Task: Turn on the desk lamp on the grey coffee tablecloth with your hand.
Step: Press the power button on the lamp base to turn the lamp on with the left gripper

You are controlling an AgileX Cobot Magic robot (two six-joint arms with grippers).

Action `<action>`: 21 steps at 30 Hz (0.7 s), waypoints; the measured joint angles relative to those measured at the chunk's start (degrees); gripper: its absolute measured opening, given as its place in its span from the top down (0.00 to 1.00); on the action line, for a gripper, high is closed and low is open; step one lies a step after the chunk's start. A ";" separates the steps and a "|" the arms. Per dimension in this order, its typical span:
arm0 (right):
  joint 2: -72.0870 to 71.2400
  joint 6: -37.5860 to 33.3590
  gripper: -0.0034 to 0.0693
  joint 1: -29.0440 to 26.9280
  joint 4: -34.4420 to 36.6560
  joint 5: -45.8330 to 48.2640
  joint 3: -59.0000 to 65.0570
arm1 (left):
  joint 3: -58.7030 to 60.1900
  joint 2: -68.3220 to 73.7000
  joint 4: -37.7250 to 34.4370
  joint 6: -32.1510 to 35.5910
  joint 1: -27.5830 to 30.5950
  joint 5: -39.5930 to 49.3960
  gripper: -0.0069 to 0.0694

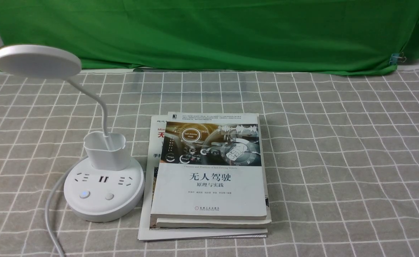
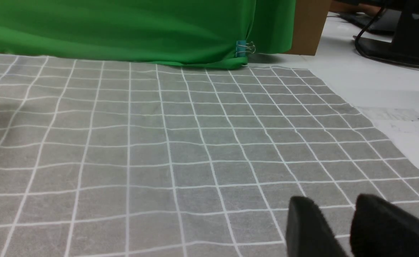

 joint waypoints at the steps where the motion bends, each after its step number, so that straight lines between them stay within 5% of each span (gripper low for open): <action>1: 0.00 0.00 0.62 0.00 0.00 0.00 0.00 | 0.00 0.00 0.07 0.00 0.00 0.00 0.88; 21: 0.00 0.00 0.62 0.00 0.00 0.00 0.00 | 0.00 0.00 1.98 0.00 0.00 -15.72 0.88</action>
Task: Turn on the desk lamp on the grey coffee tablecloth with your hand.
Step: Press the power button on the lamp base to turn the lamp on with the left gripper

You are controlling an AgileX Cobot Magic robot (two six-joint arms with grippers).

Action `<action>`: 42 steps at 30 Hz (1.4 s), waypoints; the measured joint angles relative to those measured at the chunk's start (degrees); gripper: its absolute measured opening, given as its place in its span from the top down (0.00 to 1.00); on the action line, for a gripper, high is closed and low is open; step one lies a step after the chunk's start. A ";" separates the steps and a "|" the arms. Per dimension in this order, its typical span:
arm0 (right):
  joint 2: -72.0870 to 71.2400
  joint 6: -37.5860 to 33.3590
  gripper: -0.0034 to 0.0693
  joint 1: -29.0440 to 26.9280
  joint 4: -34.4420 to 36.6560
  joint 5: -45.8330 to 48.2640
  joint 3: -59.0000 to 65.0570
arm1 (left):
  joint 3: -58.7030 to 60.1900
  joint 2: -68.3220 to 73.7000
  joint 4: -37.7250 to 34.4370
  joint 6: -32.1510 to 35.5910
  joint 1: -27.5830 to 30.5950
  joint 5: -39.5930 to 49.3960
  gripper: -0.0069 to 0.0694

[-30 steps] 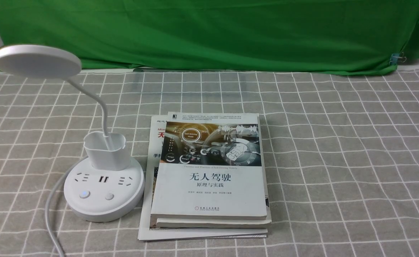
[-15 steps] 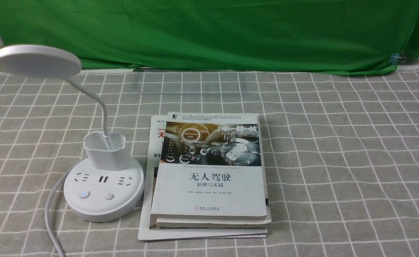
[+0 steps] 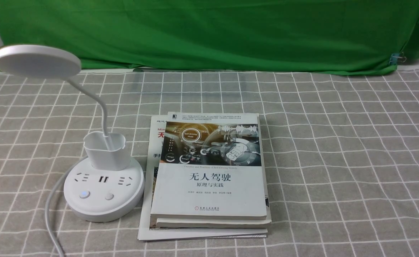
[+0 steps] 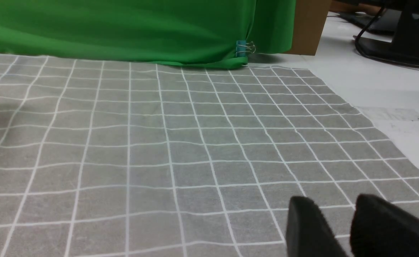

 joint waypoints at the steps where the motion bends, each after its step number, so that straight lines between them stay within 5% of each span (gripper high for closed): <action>1: 0.00 0.00 0.62 0.00 0.00 0.00 0.00 | 0.00 0.00 0.00 0.00 0.00 -0.55 0.88; 7: 0.00 0.00 0.62 0.00 0.00 0.00 0.00 | 0.02 0.00 -0.92 -6.54 0.00 -13.09 0.88; 21: 0.00 0.00 0.62 0.00 0.00 0.00 0.00 | -28.91 21.00 -1.39 -8.52 0.00 28.78 0.88; 34: 0.00 0.00 0.62 0.00 0.00 0.00 0.00 | -29.02 38.77 -8.87 -7.86 0.00 28.36 0.88; 37: 0.00 0.00 0.62 0.00 0.00 0.00 0.00 | -29.42 45.25 -13.00 -3.68 0.00 29.42 0.88; 40: 0.00 0.00 0.62 0.00 0.00 0.00 0.00 | -32.21 53.51 -22.75 10.06 -1.24 35.04 0.88; 42: 0.00 0.00 0.62 0.00 0.00 0.00 0.00 | -34.24 57.91 -24.96 13.21 -4.01 37.01 0.88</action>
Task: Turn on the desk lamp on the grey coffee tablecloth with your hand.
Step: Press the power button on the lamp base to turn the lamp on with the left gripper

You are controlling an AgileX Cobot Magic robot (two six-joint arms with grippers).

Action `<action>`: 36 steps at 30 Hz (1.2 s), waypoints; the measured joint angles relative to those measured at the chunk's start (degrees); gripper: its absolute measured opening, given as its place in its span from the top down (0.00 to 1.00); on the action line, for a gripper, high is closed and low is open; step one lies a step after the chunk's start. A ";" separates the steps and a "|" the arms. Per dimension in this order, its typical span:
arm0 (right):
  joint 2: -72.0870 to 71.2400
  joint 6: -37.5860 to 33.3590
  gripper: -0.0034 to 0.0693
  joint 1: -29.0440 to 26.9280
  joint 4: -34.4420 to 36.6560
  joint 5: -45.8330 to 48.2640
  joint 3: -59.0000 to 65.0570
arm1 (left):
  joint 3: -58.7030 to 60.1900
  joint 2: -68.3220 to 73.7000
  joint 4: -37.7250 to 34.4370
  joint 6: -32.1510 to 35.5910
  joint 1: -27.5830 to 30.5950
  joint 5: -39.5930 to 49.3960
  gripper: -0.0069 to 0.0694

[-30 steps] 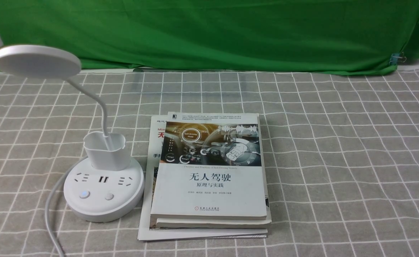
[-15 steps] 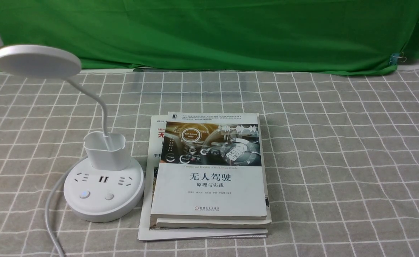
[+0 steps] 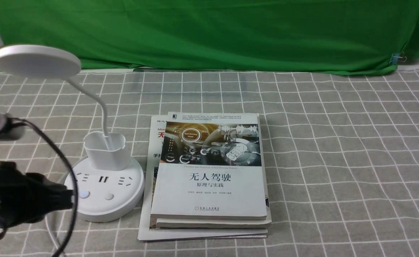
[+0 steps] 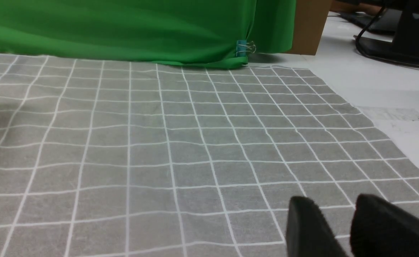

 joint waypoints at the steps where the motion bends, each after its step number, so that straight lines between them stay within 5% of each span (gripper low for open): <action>1: 0.00 0.00 0.62 0.00 0.00 0.00 0.00 | -1.16 2.45 1.13 -0.25 -1.58 0.04 0.88; 7: 0.00 0.00 0.62 0.00 0.00 0.00 0.00 | -6.65 12.85 16.82 -12.82 -10.69 -1.74 0.88; 13: 0.00 0.00 0.62 0.00 0.00 0.00 0.00 | -9.62 21.63 24.04 -17.72 -13.85 -3.59 0.88; 36: 0.00 0.00 0.62 0.00 0.00 0.00 0.00 | -9.73 29.02 25.99 -17.03 -10.28 -9.67 0.89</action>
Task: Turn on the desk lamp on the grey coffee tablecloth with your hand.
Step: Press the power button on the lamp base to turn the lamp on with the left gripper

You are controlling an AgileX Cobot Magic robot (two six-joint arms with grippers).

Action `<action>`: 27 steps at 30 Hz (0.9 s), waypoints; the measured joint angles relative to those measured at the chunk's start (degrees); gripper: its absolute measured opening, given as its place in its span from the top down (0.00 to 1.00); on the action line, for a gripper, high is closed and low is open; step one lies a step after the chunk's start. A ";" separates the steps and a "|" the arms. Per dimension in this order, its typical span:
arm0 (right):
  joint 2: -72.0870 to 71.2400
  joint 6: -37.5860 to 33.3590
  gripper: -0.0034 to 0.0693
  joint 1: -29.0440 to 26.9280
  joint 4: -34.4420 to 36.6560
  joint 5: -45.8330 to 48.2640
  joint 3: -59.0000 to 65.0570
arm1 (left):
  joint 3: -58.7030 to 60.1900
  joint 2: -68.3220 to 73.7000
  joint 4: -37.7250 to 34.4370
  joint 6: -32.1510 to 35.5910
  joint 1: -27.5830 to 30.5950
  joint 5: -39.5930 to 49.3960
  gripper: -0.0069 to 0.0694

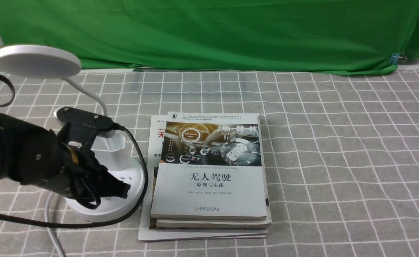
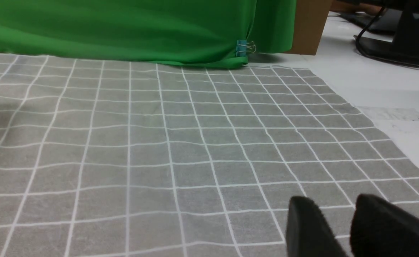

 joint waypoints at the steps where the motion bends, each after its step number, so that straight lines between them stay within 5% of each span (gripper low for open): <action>1: 0.00 0.00 0.62 0.00 0.00 0.00 0.00 | 0.00 0.00 -0.46 0.51 0.00 0.07 0.89; 27: 0.00 0.00 0.62 0.00 0.00 0.00 0.00 | -0.94 4.45 -2.31 3.78 0.00 -3.61 0.89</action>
